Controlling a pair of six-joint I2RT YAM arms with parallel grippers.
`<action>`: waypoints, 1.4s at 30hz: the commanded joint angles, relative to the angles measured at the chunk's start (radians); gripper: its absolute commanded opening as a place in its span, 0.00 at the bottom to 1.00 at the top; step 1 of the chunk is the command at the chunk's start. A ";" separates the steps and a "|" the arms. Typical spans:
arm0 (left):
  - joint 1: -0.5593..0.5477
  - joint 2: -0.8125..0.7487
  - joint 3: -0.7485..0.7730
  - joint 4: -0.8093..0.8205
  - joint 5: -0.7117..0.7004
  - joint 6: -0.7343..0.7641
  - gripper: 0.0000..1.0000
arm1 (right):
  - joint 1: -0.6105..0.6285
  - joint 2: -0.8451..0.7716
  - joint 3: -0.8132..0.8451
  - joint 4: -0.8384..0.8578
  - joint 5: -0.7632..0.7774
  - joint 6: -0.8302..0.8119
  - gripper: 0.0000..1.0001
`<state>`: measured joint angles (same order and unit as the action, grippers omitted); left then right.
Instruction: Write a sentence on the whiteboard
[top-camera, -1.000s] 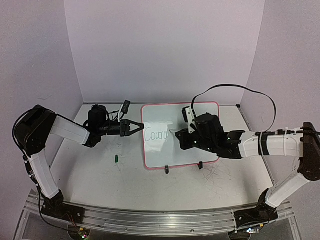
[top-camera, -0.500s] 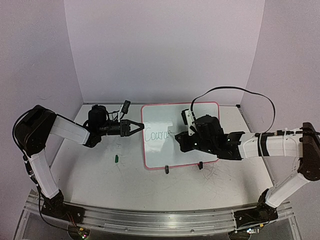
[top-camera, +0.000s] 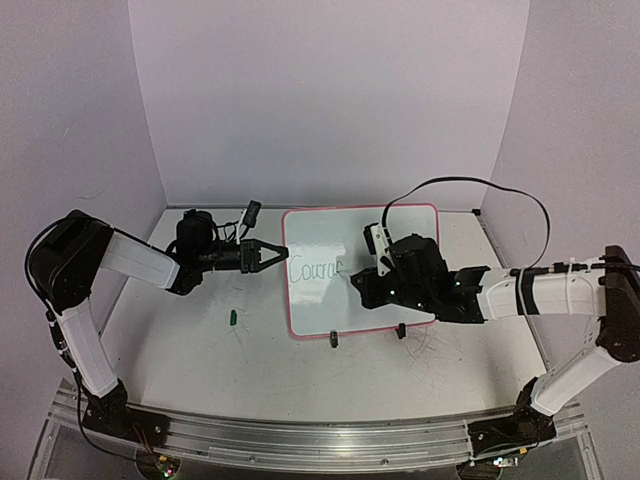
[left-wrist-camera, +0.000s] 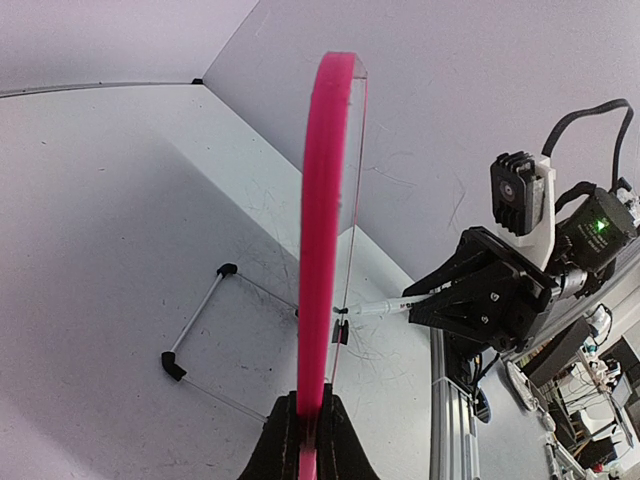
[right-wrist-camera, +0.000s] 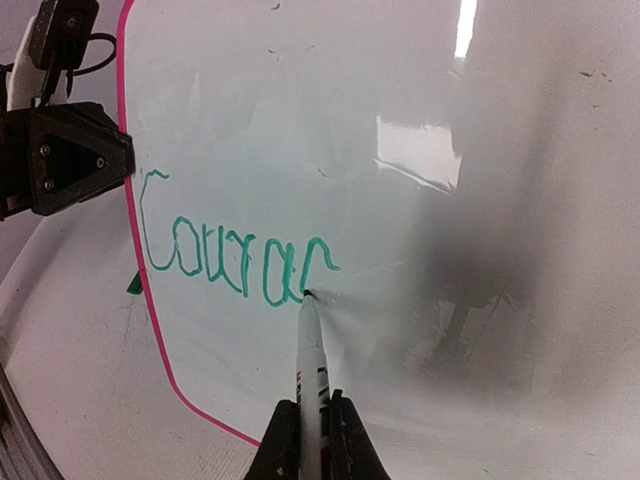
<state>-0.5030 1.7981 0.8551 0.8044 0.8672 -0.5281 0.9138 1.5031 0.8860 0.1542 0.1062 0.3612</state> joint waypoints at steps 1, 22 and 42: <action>-0.019 -0.042 0.012 0.019 0.046 -0.008 0.00 | -0.008 -0.026 -0.007 -0.029 0.100 0.024 0.00; -0.019 -0.042 0.013 0.019 0.045 -0.006 0.00 | -0.018 0.012 0.075 -0.019 0.135 -0.015 0.00; -0.019 -0.039 0.016 0.019 0.045 -0.004 0.00 | -0.013 -0.017 -0.003 -0.045 0.067 0.005 0.00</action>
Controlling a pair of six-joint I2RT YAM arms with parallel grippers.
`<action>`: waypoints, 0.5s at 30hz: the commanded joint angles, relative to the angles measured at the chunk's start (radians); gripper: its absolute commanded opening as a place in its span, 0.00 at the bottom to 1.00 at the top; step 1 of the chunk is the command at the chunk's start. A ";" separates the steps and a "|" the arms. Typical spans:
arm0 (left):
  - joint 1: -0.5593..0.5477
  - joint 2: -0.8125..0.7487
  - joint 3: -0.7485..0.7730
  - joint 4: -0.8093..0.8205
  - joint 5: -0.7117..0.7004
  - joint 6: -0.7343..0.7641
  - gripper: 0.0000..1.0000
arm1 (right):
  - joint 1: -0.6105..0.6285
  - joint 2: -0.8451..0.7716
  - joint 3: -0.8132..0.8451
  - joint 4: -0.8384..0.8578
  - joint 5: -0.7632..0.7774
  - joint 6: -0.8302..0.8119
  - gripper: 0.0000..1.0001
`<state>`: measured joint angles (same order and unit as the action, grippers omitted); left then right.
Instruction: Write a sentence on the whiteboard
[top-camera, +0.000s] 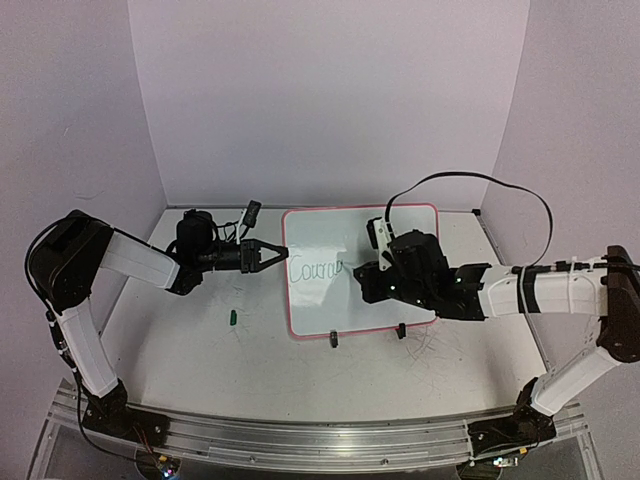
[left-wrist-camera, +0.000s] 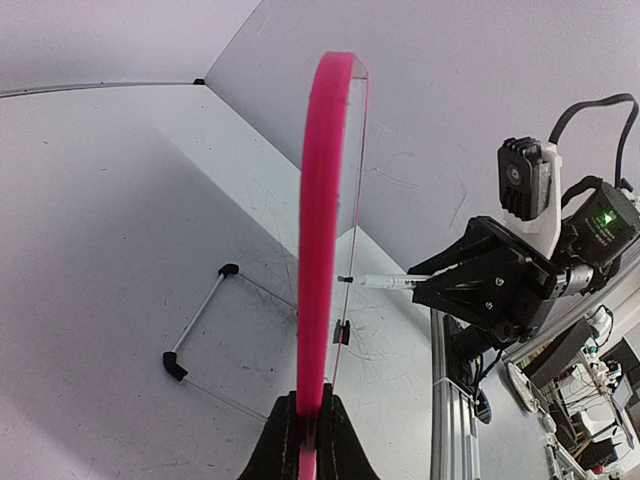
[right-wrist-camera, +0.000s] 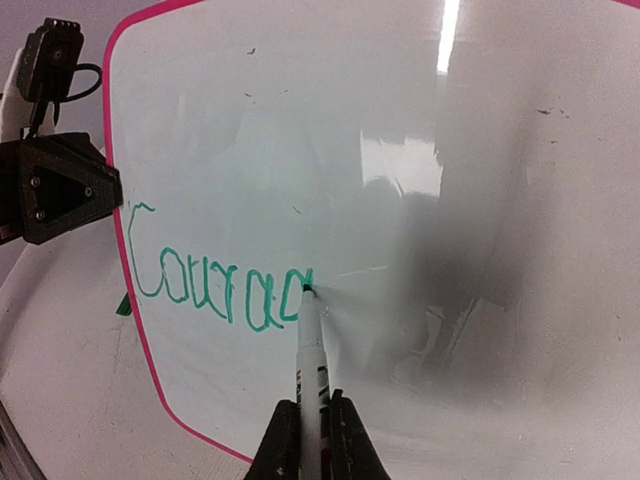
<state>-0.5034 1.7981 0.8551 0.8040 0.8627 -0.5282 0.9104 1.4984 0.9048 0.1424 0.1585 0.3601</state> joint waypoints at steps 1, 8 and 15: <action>-0.019 -0.039 0.016 0.019 0.050 -0.004 0.00 | -0.008 -0.012 -0.023 -0.035 0.013 0.006 0.00; -0.019 -0.041 0.014 0.019 0.050 -0.005 0.00 | -0.002 -0.021 -0.044 -0.049 0.002 0.016 0.00; -0.018 -0.043 0.013 0.018 0.050 -0.006 0.00 | 0.011 -0.032 -0.066 -0.061 -0.007 0.028 0.00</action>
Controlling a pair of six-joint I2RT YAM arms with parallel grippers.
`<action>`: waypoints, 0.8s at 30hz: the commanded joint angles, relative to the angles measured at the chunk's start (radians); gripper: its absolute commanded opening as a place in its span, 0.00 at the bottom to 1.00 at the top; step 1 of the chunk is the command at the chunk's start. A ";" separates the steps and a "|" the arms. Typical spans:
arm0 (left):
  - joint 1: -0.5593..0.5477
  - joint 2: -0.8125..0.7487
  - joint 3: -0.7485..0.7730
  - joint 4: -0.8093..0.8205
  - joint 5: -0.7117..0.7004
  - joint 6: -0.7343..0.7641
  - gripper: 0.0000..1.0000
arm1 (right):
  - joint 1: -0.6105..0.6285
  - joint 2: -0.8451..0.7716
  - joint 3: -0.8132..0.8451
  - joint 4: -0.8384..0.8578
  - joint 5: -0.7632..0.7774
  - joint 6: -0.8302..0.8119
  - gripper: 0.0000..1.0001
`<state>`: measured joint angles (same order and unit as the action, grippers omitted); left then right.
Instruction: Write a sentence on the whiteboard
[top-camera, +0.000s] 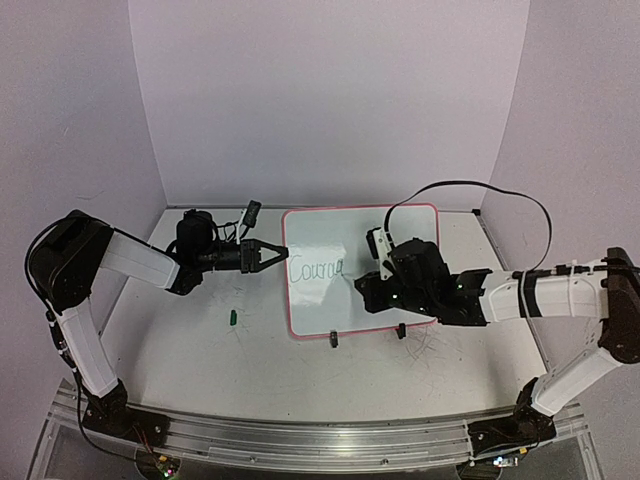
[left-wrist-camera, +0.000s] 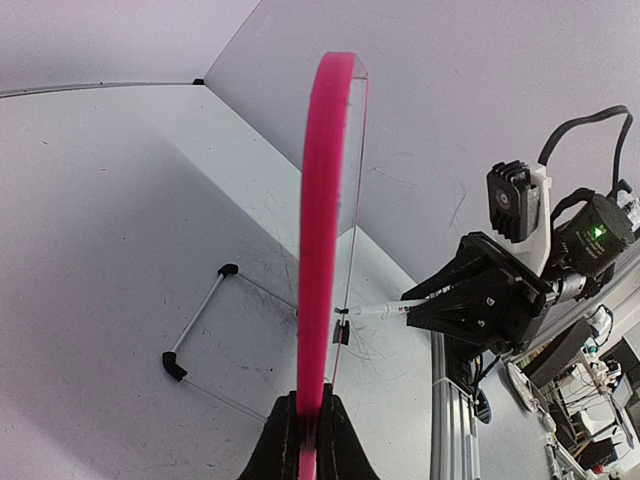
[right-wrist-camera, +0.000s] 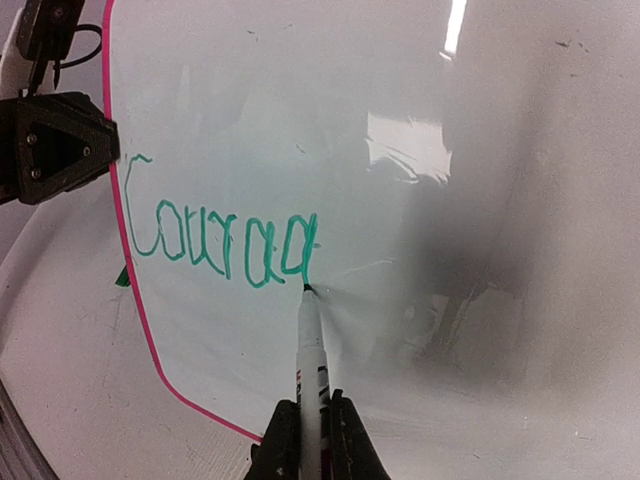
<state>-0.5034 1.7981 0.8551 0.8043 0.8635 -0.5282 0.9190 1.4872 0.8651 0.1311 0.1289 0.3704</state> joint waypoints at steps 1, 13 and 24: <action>-0.018 -0.043 0.014 0.018 0.049 -0.006 0.00 | 0.004 -0.020 -0.030 -0.050 0.020 0.021 0.00; -0.018 -0.047 0.012 0.018 0.049 -0.005 0.00 | 0.024 0.037 0.012 -0.014 0.009 0.026 0.00; -0.018 -0.053 0.006 0.018 0.046 -0.004 0.00 | 0.016 -0.048 0.005 0.021 0.000 0.009 0.00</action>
<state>-0.5034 1.7980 0.8551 0.8048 0.8647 -0.5278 0.9499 1.5201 0.8790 0.1167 0.0998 0.3862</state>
